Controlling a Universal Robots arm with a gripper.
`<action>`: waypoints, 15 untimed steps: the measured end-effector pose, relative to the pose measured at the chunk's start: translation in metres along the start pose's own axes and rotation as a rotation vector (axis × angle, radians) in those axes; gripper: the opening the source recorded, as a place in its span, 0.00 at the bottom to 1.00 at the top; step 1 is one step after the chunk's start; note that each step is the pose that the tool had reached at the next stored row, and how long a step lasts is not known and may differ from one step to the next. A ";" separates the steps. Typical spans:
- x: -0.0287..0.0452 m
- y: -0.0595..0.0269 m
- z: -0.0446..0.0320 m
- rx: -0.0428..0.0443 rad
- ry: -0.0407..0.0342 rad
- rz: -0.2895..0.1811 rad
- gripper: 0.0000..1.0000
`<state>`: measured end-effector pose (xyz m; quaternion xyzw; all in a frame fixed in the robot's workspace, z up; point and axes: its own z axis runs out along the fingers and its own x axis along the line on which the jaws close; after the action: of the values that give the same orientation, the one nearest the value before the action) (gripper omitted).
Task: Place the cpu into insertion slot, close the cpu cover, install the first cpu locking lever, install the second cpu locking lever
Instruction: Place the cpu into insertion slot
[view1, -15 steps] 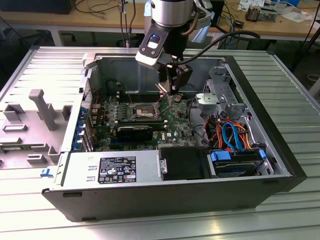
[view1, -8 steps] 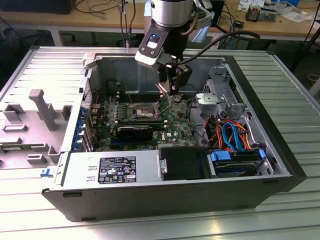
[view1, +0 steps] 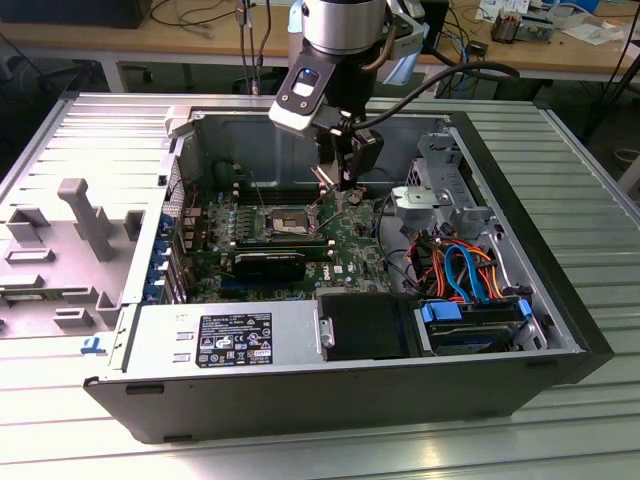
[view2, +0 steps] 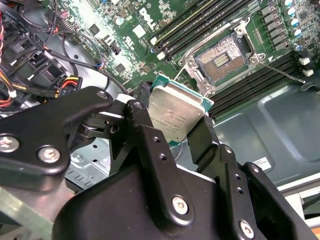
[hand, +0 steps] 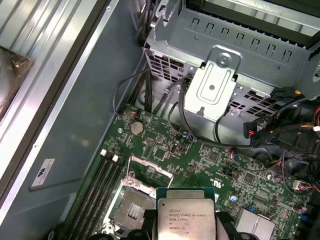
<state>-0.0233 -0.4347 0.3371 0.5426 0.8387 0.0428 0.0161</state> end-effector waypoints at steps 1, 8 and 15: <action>0.0000 0.0000 0.0000 0.0000 -0.0002 0.001 0.55; 0.0000 0.0000 0.0001 -0.0003 -0.0013 0.014 0.55; 0.0000 0.0000 0.0002 -0.0006 -0.0027 0.030 0.55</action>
<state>-0.0233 -0.4347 0.3369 0.5553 0.8304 0.0425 0.0168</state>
